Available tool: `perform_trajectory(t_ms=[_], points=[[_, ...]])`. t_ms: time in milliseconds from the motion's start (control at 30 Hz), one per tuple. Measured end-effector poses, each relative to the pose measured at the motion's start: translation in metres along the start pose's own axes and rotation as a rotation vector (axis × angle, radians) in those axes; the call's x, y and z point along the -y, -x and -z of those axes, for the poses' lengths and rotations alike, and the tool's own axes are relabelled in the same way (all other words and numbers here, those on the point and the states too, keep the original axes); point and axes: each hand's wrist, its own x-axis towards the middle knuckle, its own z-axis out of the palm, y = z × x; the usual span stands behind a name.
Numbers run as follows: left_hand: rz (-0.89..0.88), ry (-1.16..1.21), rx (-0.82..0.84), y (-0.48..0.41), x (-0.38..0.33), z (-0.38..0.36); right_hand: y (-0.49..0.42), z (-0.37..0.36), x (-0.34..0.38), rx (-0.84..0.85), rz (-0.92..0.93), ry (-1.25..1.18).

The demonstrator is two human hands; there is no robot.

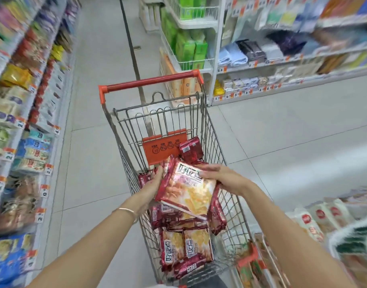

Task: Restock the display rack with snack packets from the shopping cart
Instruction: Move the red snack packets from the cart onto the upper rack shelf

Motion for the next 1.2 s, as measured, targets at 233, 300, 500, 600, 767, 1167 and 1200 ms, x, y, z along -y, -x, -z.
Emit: perform_trajectory(t_ms=[233, 300, 500, 600, 767, 1167, 1200], points=[[-0.053, 0.068, 0.263, 0.049, -0.022, 0.007, 0.016, -0.072, 0.012, -0.526, 0.068, -0.240], [-0.105, 0.034, 0.323, 0.061, -0.025, 0.002, 0.038, -0.078, 0.007, -0.515, -0.007, -0.282], [-0.284, -0.086, 0.510, 0.094, -0.059, -0.046, 0.165, -0.080, 0.010, -0.487, 0.160, -0.561], [-0.396, -0.173, 0.601, 0.127, -0.089, -0.095, 0.229, -0.071, 0.015, -0.612, 0.275, -0.569], [-0.581, -0.240, 0.708, 0.206, -0.131, -0.188, 0.335, -0.049, 0.030, -0.867, 0.404, -0.573], [-0.993, -0.346, 0.856, 0.376, -0.216, -0.421, 0.594, 0.024, 0.064, -1.551, 0.665, -0.187], [-1.004, -0.313, 0.860, 0.383, -0.219, -0.438, 0.608, 0.032, 0.065, -1.555, 0.701, -0.185]])
